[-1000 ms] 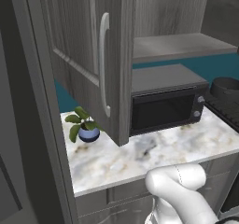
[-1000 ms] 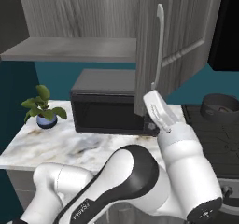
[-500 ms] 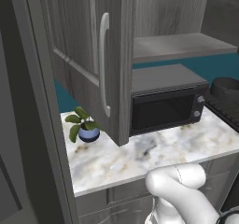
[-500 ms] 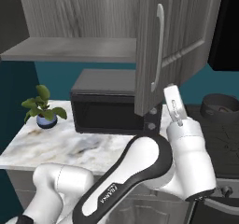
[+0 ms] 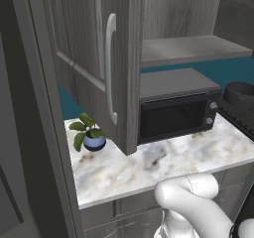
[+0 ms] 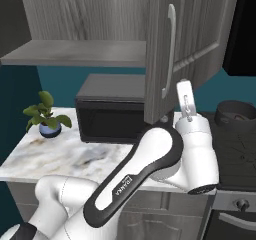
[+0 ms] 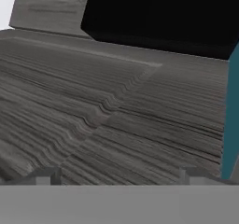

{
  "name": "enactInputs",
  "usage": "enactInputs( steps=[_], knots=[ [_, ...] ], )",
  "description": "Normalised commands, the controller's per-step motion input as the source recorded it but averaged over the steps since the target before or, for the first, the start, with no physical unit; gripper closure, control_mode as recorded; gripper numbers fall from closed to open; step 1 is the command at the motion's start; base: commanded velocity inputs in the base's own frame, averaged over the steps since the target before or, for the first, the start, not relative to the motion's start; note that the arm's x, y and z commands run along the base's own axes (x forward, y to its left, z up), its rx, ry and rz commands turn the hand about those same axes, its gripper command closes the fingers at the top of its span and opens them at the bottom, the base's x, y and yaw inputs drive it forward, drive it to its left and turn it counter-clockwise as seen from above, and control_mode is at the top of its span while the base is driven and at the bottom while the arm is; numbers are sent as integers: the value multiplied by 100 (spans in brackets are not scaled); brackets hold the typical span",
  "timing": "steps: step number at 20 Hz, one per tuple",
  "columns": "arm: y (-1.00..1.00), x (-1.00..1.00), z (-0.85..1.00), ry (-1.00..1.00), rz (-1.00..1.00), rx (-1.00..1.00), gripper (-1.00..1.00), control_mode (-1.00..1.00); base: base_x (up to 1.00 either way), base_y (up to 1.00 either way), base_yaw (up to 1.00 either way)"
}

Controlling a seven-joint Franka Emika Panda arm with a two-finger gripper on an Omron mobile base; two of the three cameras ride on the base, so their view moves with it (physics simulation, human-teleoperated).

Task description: Open the cabinet and move the ladle to the pot. Then close the cabinet.

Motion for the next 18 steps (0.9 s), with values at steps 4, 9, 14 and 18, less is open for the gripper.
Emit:
enactInputs(
  steps=[4, 9, 14, 18],
  knots=[
    [0, 21, 22, 1, 0, 0, -100, -100, 0, 0, 0],
    [1, 16, 19, 11, 7, -4, -100, -100, 0, 0, 0],
    [6, 12, 1, 12, 26, -6, -100, -100, 0, 0, 0],
    [8, 5, 0, 4, 27, -2, -100, -100, 0, 0, 0]
  ],
)
